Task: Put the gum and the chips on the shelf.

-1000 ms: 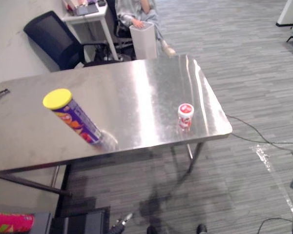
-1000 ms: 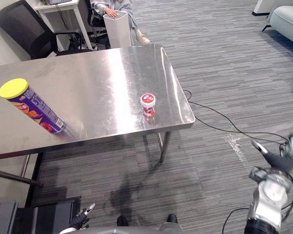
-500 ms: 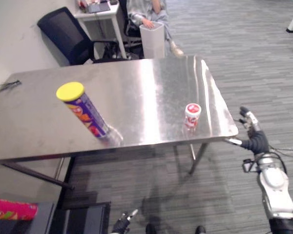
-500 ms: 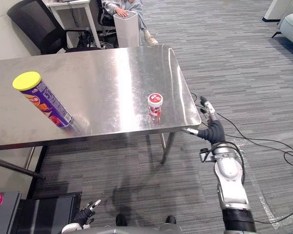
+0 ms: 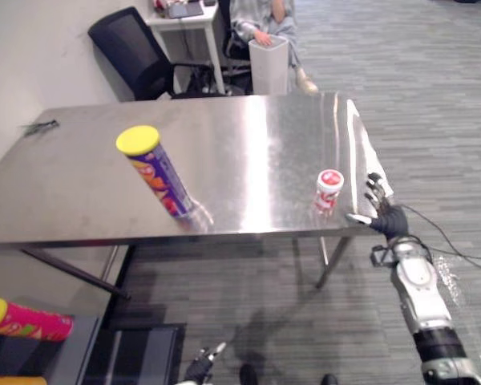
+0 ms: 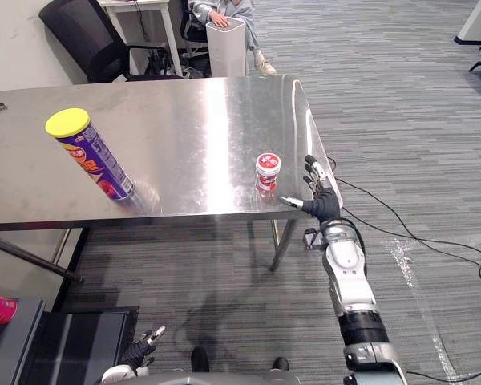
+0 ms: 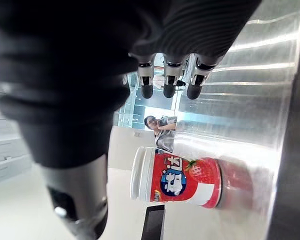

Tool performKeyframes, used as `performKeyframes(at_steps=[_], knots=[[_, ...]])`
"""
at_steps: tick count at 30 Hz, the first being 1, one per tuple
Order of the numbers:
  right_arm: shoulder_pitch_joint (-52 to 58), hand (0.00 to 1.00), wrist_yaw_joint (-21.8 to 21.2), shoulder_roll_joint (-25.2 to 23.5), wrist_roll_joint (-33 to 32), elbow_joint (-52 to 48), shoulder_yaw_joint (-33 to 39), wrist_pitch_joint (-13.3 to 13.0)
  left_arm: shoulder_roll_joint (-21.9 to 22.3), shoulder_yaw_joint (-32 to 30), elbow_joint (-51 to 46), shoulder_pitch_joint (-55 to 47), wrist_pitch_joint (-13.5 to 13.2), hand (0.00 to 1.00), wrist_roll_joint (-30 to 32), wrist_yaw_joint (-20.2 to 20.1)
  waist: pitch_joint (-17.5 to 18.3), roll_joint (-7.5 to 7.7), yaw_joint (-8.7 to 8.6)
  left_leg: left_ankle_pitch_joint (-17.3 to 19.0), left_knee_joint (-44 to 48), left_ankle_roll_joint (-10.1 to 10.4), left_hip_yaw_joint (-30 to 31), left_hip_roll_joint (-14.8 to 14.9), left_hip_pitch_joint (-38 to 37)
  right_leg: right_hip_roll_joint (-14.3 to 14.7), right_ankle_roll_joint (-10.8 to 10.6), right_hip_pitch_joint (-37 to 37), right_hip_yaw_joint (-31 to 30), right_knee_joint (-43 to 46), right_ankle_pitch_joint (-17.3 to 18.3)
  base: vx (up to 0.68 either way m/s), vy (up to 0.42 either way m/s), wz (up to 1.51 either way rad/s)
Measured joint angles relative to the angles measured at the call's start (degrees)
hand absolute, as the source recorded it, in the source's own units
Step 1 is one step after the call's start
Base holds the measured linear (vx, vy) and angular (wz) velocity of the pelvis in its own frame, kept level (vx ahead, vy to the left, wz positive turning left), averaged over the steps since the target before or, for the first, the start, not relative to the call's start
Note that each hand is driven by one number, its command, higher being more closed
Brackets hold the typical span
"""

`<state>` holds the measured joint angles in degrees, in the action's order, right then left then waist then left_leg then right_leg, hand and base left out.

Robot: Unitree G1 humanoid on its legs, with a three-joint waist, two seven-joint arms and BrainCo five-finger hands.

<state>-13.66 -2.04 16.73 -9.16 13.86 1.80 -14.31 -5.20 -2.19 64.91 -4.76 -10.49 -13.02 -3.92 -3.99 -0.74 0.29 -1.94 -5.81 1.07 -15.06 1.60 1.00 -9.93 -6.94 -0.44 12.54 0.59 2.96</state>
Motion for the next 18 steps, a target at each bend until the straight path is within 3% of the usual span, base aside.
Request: performKeyframes(at_steps=[18], knots=[[-11.4,0.0,1.9,-4.4,-0.5,11.8,-3.0,2.2,0.1,-0.4,-2.1,0.1,0.7,0.0,-1.0,1.2,-1.7,0.52,1.52,0.0,-0.1,0.0,0.0,-0.1,-0.1,-0.1,0.3,1.0,0.5,-1.0,-0.3,0.0,0.0,0.0]])
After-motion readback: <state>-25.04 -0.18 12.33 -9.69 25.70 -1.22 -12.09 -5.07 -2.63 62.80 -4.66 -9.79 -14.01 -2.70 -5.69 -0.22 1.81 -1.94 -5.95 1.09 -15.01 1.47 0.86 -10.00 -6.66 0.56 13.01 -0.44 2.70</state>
